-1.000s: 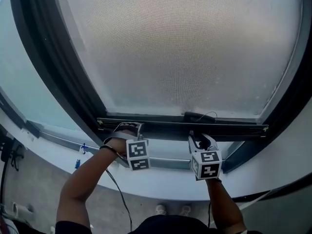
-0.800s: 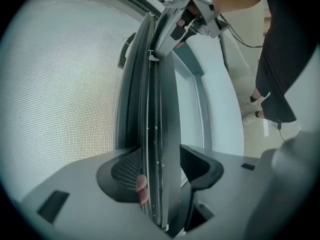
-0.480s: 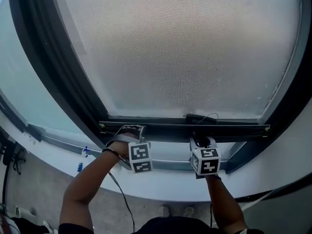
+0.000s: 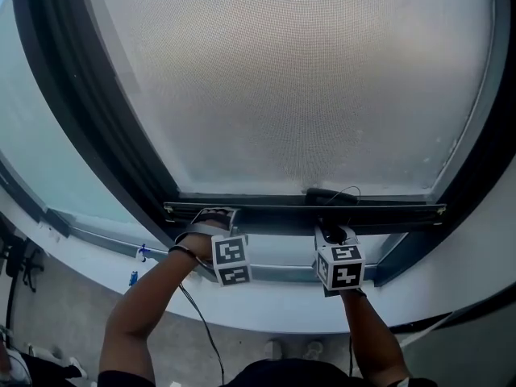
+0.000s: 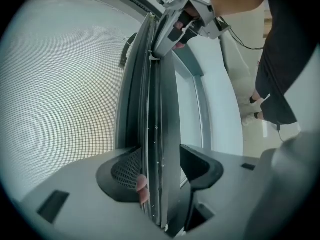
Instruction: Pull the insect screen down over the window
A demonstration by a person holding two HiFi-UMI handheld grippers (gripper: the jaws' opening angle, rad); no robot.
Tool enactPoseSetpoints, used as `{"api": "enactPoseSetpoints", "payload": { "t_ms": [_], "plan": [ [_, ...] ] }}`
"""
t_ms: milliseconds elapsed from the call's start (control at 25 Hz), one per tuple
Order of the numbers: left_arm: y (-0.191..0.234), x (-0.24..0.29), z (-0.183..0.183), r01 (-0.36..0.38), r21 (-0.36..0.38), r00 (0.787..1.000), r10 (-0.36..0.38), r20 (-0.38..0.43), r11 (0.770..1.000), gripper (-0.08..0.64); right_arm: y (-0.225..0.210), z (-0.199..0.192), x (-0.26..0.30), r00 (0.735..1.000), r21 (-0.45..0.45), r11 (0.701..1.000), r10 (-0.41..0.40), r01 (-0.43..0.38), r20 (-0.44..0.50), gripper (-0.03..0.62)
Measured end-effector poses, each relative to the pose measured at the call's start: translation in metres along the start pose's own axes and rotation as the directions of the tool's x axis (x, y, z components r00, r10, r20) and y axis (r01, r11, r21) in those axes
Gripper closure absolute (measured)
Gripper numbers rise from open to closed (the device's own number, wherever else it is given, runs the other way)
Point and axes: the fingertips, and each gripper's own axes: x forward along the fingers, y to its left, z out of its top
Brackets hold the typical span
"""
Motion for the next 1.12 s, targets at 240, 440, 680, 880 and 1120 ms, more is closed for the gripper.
{"api": "enactPoseSetpoints", "payload": {
  "t_ms": [240, 440, 680, 880, 1120],
  "plan": [
    [-0.001, -0.001, 0.000, 0.001, 0.003, 1.000, -0.001, 0.000, 1.000, 0.316, 0.001, 0.001, -0.010, 1.000, 0.008, 1.000, 0.002, -0.002, 0.006, 0.588],
    [-0.001, -0.001, -0.001, 0.006, 0.004, 1.000, -0.006, -0.005, 1.000, 0.316, 0.000, 0.000, -0.011, 1.000, -0.023, 1.000, -0.015, 0.015, 0.018, 0.586],
    [0.000, -0.003, -0.002, -0.002, 0.012, 1.000, 0.002, -0.010, 1.000, 0.316, 0.000, -0.004, -0.011, 0.999, -0.048, 0.998, -0.032, 0.033, 0.015, 0.549],
    [0.003, -0.005, -0.001, -0.008, 0.017, 1.000, 0.008, -0.021, 1.000, 0.316, 0.003, -0.001, -0.005, 1.000, -0.076, 0.997, -0.026, 0.027, 0.011, 0.515],
    [0.006, -0.008, -0.001, -0.007, 0.019, 1.000, 0.007, -0.027, 1.000, 0.316, 0.003, -0.002, 0.003, 1.000, -0.074, 0.997, -0.017, 0.016, -0.010, 0.514]
  ]
}}
